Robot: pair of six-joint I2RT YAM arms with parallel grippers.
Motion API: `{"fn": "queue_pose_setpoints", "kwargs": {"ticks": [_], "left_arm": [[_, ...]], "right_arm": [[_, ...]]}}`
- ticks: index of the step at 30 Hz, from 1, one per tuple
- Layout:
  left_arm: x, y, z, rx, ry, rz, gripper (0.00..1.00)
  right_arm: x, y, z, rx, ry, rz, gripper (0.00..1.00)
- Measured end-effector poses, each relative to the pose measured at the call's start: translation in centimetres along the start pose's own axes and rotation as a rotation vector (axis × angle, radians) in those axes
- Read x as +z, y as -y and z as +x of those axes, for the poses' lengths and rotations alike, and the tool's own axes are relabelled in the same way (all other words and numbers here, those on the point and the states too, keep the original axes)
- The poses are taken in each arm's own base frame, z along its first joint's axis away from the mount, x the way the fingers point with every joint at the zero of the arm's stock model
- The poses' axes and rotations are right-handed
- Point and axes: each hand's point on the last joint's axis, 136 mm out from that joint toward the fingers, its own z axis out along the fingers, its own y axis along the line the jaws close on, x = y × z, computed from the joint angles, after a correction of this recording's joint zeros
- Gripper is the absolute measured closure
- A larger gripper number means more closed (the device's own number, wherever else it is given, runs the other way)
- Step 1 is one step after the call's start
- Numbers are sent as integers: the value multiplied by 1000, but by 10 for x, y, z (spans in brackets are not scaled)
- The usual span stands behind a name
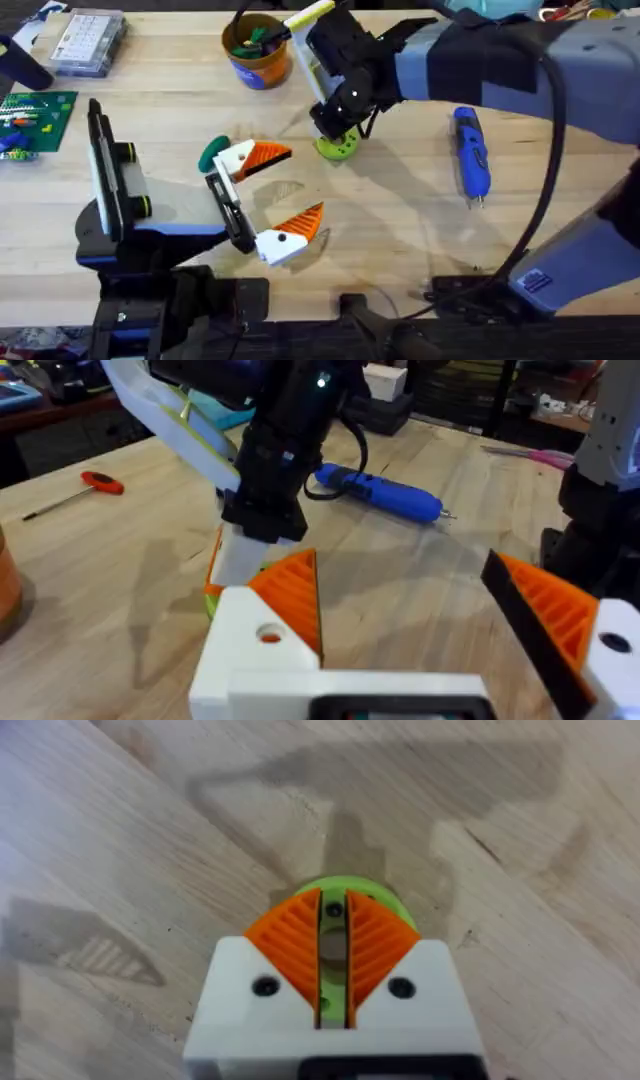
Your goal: Pick up the gripper from the table and insert it into the empty holder that is missing its gripper. Then pick up a screw, insert it into the mounting hole, and use the screwdriver to tighten it. Finally, clean up the table by picking up the vegetable and placing it into the bucket.
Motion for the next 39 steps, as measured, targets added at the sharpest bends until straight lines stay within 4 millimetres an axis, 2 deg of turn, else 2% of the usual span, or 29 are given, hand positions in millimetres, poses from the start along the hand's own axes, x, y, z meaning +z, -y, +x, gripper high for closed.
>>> {"fn": "queue_pose_setpoints", "kwargs": {"ticks": [19, 21, 22, 33, 39], "left_arm": [[0, 0, 0, 0, 0, 0, 12], [0, 0, 0, 0, 0, 0, 12], [0, 0, 0, 0, 0, 0, 12], [0, 0, 0, 0, 0, 0, 12], [0, 0, 0, 0, 0, 0, 12]], "right_arm": [[5, 0, 0, 0, -3, 2, 858], [5, 1, 0, -2, -1, 5, 967], [5, 1, 0, -2, 0, 4, 986], [5, 1, 1, -3, -5, 4, 993], [-7, 1, 12, -2, -45, 5, 994]]}}
